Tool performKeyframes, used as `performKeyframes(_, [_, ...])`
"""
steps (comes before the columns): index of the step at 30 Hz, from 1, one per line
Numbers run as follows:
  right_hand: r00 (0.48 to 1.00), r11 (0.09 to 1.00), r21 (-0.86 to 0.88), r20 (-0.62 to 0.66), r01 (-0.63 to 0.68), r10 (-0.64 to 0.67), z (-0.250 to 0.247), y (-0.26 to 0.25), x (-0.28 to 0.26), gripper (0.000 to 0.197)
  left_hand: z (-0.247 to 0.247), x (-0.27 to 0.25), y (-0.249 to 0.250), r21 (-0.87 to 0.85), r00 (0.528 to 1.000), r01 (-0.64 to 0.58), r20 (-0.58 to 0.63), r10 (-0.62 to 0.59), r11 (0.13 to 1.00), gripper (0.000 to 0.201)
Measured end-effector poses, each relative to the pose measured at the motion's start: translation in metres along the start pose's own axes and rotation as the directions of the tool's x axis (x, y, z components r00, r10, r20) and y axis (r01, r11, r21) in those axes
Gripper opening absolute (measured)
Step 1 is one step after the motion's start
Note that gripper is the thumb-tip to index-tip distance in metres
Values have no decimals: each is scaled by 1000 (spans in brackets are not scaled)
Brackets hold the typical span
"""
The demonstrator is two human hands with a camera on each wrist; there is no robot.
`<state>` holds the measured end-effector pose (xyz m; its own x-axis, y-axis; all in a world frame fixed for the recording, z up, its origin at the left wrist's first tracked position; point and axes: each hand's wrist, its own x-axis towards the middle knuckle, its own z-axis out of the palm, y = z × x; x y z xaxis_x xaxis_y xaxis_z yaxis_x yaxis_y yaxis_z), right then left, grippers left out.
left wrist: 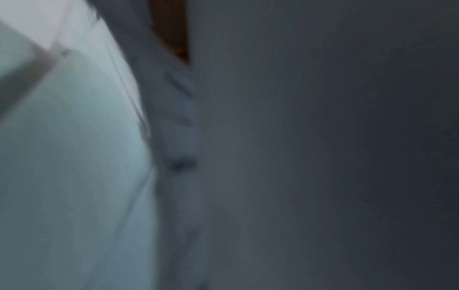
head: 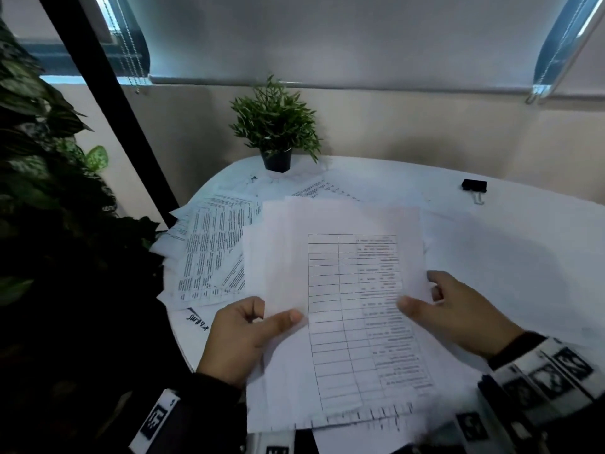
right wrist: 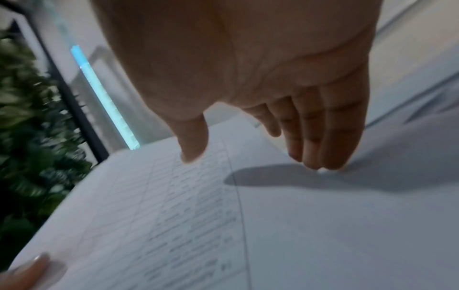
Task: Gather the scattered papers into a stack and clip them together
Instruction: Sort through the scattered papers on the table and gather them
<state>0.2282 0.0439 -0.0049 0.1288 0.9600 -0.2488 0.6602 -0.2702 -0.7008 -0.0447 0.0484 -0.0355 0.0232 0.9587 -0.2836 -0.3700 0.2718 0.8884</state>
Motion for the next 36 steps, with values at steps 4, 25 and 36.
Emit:
performKeyframes(4, [989, 978, 196, -139, 77, -50, -14, 12, 3, 16, -1, -3, 1, 37, 999, -50, -11, 50, 998, 80])
performKeyframes(25, [996, 995, -47, 19, 92, -91, -5, 9, -6, 20, 23, -10, -9, 313, 968, -231, 170, 185, 921, 47])
performKeyframes(36, [969, 459, 888, 108, 6, -220, -40, 33, -25, 53, 54, -15, 29, 113, 868, -439, 308, 389, 891, 80])
